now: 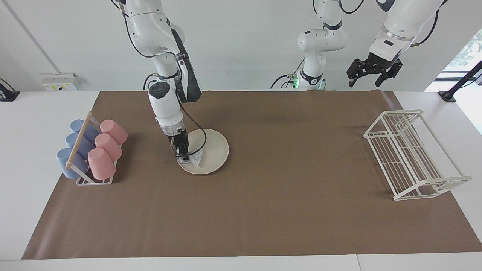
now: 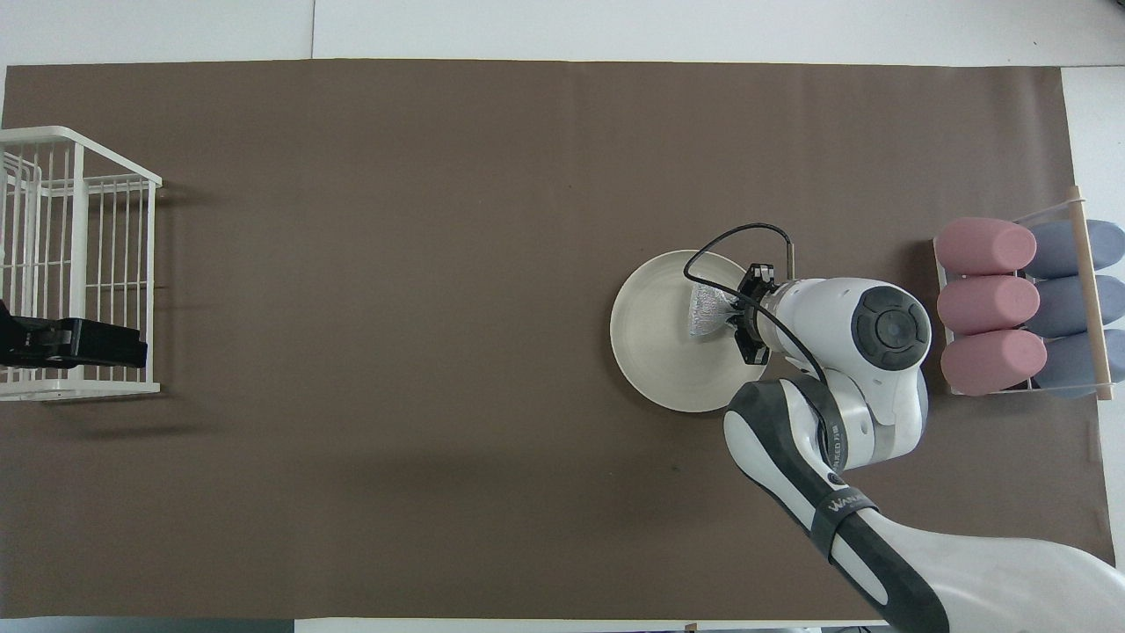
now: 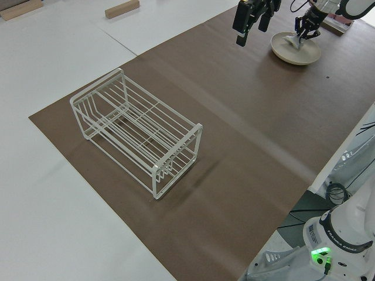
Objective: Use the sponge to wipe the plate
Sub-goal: 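Wipe the sponge around the plate surface with the right gripper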
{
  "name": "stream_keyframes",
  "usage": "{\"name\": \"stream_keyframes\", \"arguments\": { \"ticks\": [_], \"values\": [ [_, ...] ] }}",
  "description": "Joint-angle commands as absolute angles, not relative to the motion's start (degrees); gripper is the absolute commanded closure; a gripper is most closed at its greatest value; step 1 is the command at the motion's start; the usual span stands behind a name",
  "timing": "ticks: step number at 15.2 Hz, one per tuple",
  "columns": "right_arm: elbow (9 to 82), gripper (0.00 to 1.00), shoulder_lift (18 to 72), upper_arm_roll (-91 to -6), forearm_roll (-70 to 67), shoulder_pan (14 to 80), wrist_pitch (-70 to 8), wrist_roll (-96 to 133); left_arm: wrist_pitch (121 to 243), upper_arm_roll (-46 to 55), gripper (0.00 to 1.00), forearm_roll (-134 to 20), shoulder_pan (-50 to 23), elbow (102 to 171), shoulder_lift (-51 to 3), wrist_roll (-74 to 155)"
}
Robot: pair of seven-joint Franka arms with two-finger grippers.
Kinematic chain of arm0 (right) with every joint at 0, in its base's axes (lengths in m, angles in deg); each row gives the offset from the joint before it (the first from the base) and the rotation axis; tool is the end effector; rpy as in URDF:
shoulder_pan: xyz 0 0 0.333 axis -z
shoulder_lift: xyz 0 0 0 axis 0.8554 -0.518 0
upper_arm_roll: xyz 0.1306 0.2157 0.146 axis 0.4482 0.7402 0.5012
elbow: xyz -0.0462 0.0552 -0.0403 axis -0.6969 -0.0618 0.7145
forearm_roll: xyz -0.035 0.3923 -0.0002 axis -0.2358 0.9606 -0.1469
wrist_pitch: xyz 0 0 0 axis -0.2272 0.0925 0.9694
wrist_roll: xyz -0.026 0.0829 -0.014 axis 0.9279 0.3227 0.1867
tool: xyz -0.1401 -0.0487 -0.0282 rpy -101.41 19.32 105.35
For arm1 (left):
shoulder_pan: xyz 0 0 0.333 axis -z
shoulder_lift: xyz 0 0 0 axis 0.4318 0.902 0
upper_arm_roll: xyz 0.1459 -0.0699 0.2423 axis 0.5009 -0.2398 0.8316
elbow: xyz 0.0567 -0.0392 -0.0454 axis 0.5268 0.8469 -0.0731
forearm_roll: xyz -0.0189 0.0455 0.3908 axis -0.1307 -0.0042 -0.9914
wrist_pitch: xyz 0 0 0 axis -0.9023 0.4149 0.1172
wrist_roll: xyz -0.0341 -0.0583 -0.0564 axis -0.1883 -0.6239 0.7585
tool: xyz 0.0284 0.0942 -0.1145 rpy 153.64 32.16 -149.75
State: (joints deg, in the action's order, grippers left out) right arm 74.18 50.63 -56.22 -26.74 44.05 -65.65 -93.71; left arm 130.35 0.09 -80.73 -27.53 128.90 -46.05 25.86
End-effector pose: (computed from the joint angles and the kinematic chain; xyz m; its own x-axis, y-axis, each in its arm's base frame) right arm 0.5312 0.1335 0.2258 -0.0702 -0.9924 -0.1013 -0.9829 0.0861 -0.1626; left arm 0.4812 -0.0562 0.5666 0.9960 -0.0764 -0.0458 -0.0764 -0.9971 0.0003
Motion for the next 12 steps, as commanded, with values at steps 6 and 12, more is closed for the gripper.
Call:
{"name": "stream_keyframes", "arguments": {
  "ticks": [6,12],
  "values": [
    [75.7,1.00,50.3,-55.9,-27.1,40.8,-63.9,-99.8,129.3,-0.8,0.00,-81.2,-27.3,128.9,-48.8,26.1],
    [72.6,1.00,49.6,-56.0,-27.1,32.7,-64.1,-110.3,124.2,-0.3,0.00,-81.2,-27.3,129.9,-50.5,25.8]
  ]
}}
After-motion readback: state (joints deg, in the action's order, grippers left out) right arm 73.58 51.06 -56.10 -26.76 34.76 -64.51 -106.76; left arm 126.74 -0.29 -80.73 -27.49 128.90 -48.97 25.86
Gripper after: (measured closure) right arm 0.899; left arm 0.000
